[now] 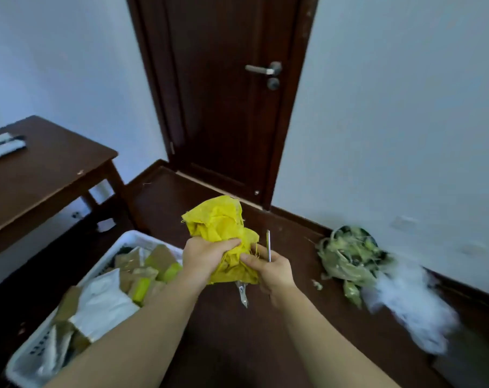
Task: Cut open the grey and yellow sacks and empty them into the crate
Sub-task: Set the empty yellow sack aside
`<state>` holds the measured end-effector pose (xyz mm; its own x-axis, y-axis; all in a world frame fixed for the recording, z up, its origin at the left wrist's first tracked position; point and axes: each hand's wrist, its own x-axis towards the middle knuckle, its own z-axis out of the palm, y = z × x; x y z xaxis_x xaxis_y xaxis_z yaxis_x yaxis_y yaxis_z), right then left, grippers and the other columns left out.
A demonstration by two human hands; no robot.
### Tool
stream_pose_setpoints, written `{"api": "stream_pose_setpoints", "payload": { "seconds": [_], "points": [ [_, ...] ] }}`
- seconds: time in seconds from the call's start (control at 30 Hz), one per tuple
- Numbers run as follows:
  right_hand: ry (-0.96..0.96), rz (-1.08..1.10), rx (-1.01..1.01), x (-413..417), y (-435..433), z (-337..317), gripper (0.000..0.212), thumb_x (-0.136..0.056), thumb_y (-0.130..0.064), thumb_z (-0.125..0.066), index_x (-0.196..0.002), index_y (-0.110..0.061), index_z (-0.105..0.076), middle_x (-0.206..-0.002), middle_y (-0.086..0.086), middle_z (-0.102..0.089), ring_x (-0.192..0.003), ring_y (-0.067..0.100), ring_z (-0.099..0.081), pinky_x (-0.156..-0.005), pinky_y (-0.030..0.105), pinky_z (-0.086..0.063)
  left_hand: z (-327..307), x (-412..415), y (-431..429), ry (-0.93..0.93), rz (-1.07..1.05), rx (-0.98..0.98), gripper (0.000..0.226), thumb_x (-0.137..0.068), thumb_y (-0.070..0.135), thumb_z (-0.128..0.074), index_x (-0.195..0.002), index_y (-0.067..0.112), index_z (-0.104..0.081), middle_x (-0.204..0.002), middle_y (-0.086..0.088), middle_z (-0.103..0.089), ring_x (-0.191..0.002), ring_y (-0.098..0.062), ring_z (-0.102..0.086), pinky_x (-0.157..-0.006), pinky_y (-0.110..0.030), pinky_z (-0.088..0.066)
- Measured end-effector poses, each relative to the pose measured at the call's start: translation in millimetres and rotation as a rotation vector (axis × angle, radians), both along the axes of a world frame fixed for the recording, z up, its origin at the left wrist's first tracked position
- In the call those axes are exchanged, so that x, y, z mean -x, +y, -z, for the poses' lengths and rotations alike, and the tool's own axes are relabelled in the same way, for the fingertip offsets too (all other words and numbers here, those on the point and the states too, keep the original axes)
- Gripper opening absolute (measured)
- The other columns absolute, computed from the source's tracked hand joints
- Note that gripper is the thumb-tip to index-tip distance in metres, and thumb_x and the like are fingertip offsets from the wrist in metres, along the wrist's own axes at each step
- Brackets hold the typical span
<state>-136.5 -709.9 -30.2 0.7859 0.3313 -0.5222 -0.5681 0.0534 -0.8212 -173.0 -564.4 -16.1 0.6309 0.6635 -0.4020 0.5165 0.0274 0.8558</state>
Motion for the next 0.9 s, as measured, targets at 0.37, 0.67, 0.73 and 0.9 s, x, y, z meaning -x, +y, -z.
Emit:
{"api": "stream_pose_setpoints", "payload": {
  "seconds": [0.37, 0.67, 0.73, 0.9],
  "points": [
    [0.009, 0.564, 0.014, -105.1, -371.5, -13.1, 0.024, -0.065, -0.021, -0.083, -0.081, -0.007, -0.075, -0.078, 0.016, -0.064, -0.070, 0.028, -0.054, -0.069, 0.036, -0.043, -3.7, -186.0, -378.5, -0.037, 0.455, 0.138, 0.043, -0.040, 0.047, -0.091, -0.070, 0.024, -0.070, -0.077, 0.005, -0.072, -0.078, -0.018, -0.069, -0.079, -0.040, -0.057],
    [-0.031, 0.979, 0.072, -140.4, -574.4, -1.0, 0.005, -0.077, -0.008, -0.075, -0.081, -0.009, -0.071, -0.058, -0.005, -0.069, -0.051, 0.006, -0.064, -0.044, 0.017, -0.048, 1.0, -272.9, -612.9, -0.037, 0.864, 0.087, 0.046, -0.040, 0.048, -0.089, -0.073, 0.023, -0.070, -0.084, 0.000, -0.073, -0.084, -0.022, -0.069, -0.082, -0.041, -0.056],
    [-0.034, 1.037, 0.157, -151.3, -616.9, 5.8, 0.006, -0.076, -0.012, -0.077, -0.076, -0.011, -0.071, -0.065, -0.002, -0.070, -0.064, 0.013, -0.067, -0.058, 0.025, -0.055, 2.9, -290.9, -662.4, -0.027, 0.932, 0.104, 0.057, -0.036, 0.052, -0.087, -0.081, 0.021, -0.072, -0.088, -0.002, -0.073, -0.086, -0.024, -0.069, -0.084, -0.043, -0.056],
    [0.067, 1.150, 0.259, -194.2, -723.7, 10.2, 0.033, -0.072, -0.035, -0.080, -0.069, -0.010, -0.059, -0.052, -0.003, -0.051, -0.034, 0.001, -0.040, -0.035, 0.018, -0.032, 12.6, -349.4, -784.1, -0.017, 1.050, 0.155, 0.048, -0.041, 0.051, -0.087, -0.076, 0.027, -0.065, -0.090, 0.000, -0.073, -0.087, -0.022, -0.068, -0.085, -0.042, -0.055]
  ]
}}
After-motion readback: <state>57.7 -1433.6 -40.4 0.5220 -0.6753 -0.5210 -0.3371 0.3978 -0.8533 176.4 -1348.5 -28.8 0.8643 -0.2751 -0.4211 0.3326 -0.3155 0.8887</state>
